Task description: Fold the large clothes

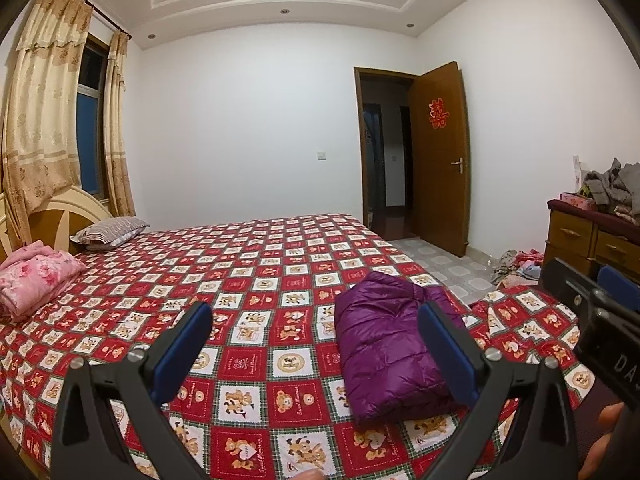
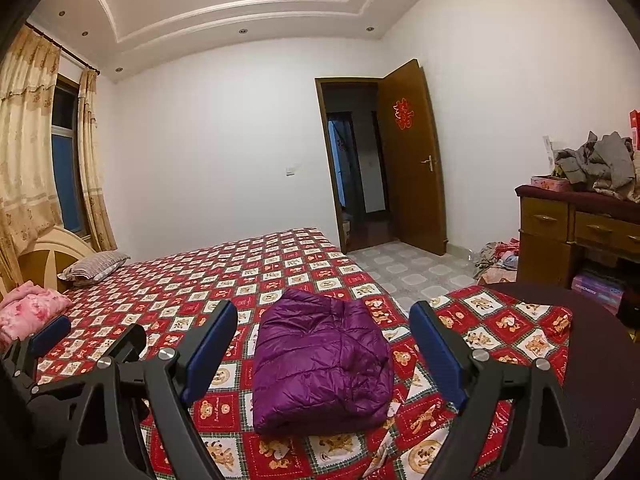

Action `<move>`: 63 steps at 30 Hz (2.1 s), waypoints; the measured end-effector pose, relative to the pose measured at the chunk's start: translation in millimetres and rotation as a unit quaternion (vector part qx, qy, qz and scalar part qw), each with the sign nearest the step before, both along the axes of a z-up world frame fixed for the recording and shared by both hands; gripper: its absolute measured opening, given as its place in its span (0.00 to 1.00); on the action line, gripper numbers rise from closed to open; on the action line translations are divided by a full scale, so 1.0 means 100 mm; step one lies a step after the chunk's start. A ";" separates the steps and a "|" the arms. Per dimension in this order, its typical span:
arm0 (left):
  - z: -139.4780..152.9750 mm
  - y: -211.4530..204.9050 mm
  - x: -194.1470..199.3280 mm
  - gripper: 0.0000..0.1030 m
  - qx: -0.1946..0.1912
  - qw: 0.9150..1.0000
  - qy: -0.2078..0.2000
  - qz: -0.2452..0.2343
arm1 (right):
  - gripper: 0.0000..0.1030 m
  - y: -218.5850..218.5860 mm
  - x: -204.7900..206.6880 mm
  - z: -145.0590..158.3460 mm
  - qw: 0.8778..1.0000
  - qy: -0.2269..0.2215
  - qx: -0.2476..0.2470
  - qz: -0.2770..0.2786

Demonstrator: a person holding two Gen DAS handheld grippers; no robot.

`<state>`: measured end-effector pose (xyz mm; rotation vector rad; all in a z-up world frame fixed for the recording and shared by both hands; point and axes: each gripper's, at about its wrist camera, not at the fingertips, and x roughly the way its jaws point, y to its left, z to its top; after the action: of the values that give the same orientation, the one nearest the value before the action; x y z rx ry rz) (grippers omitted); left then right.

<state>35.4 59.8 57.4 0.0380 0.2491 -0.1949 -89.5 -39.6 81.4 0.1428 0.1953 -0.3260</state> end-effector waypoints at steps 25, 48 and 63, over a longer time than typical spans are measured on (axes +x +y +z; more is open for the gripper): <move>-0.01 -0.05 0.02 1.00 -0.004 1.000 -0.002 -0.002 | 0.85 -0.01 0.02 -0.04 1.000 0.005 0.004 -0.014; -0.08 0.15 0.51 1.00 -0.008 0.999 0.036 -0.002 | 0.85 -0.26 0.29 -0.29 0.997 0.054 0.015 -0.055; -0.41 0.49 1.35 1.00 0.002 0.994 0.099 0.047 | 0.85 -0.96 0.73 -0.46 0.984 0.102 0.029 -0.143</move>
<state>170.5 108.8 16.9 0.0110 0.4491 -0.1034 -16.6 -135.4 35.0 0.1949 0.3898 -0.6228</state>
